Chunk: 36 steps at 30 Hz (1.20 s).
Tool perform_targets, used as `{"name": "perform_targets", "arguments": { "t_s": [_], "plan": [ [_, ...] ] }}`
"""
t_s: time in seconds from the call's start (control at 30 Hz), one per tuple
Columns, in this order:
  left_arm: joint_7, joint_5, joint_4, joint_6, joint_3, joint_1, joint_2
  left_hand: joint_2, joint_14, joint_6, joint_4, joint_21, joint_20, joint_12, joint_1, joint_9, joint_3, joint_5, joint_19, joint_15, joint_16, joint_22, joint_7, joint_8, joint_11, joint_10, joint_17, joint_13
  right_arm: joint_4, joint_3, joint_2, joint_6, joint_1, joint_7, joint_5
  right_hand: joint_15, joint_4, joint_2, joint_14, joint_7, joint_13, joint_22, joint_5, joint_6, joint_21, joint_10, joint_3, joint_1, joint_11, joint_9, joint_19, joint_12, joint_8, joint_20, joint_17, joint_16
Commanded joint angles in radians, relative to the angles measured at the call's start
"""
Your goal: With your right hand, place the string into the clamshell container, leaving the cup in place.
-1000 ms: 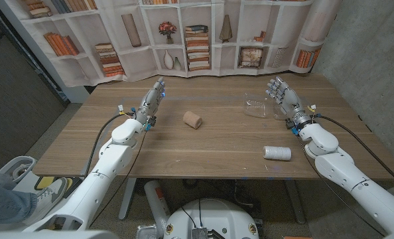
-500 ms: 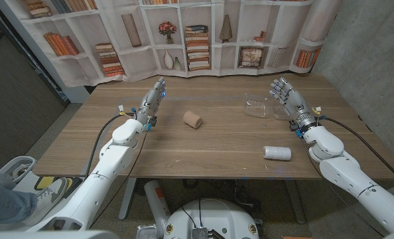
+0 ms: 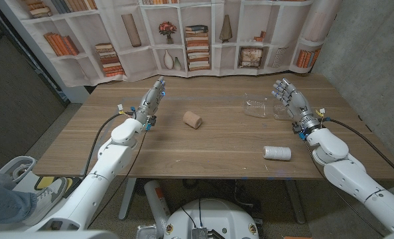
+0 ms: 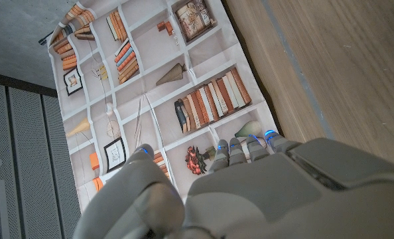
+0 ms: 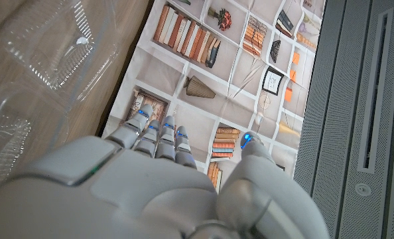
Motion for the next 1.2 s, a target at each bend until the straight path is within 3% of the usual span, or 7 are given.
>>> {"name": "perform_targets", "arguments": {
  "t_s": [0.03,1.2],
  "plan": [
    [0.000,0.003,-0.011,0.011,0.003,-0.003,0.006,0.004,0.000,0.001,-0.004,0.000,-0.023,0.001,0.009,0.003,-0.001,0.004,-0.004,0.000,0.000,0.003,0.004,0.001,0.003,0.003,0.002,0.002,-0.034,0.029,-0.026,0.016,-0.057,-0.010,-0.009,-0.003,-0.005,0.000,0.007,0.002,0.002,0.003,-0.002,0.010,-0.006,0.011,0.003,0.007,-0.002,0.004,0.010,-0.001,0.000,-0.026,0.002,-0.001],
    [-0.020,0.009,0.010,0.021,0.030,-0.031,-0.007,0.008,0.001,0.007,-0.005,-0.001,-0.015,-0.001,0.012,0.003,-0.007,0.007,-0.010,-0.002,-0.001,0.004,0.003,0.000,0.002,0.005,0.002,0.002,-0.107,0.107,-0.041,0.072,-0.222,-0.051,-0.033,-0.003,-0.011,0.004,0.015,-0.004,0.002,0.003,-0.005,0.022,-0.010,0.019,0.002,0.011,-0.003,0.004,0.016,-0.002,0.000,-0.024,0.003,-0.002]
  ]
}}
